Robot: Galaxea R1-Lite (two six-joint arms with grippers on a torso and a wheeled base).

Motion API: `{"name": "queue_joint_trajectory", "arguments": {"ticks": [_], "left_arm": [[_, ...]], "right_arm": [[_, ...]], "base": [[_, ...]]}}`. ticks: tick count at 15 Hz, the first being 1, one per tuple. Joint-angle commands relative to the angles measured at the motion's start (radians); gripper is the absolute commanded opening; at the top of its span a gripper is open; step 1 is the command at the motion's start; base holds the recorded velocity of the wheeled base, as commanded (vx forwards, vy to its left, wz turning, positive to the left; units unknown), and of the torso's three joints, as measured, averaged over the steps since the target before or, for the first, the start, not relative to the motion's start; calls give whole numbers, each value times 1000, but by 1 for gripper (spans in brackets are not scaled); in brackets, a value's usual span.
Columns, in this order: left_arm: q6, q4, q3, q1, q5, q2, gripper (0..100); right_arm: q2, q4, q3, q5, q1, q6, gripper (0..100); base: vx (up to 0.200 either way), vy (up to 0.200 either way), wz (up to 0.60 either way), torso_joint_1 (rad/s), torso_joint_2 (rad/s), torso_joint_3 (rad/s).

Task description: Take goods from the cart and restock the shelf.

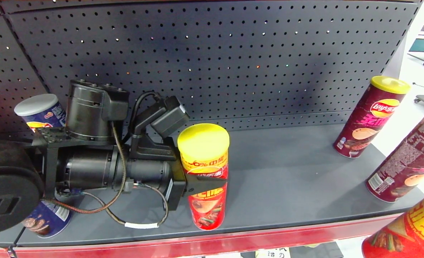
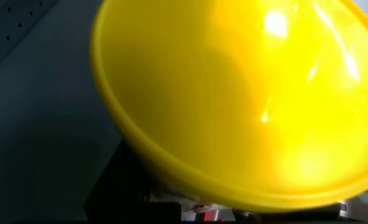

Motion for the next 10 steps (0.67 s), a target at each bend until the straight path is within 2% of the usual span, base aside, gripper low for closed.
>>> {"name": "queue_joint_trajectory", "arguments": {"ticks": [1, 8, 9, 10], "left_arm": [[-1, 2, -1, -9, 0, 1, 0], [-2, 2, 36, -32, 11, -24, 0], [-2, 2, 47, -32, 14, -28, 100], [-2, 2, 47, -32, 14, -28, 100]], "right_arm": [[2, 0, -1, 1, 0, -1, 0], [7, 0, -4, 1, 0, -1, 0], [12, 0, -4, 2, 0, -2, 0], [12, 0, -4, 2, 0, -2, 0]], "base": [[0, 0, 0, 0, 0, 0], [0, 0, 0, 0, 0, 0], [0, 0, 0, 0, 0, 0], [0, 0, 0, 0, 0, 0]]}}
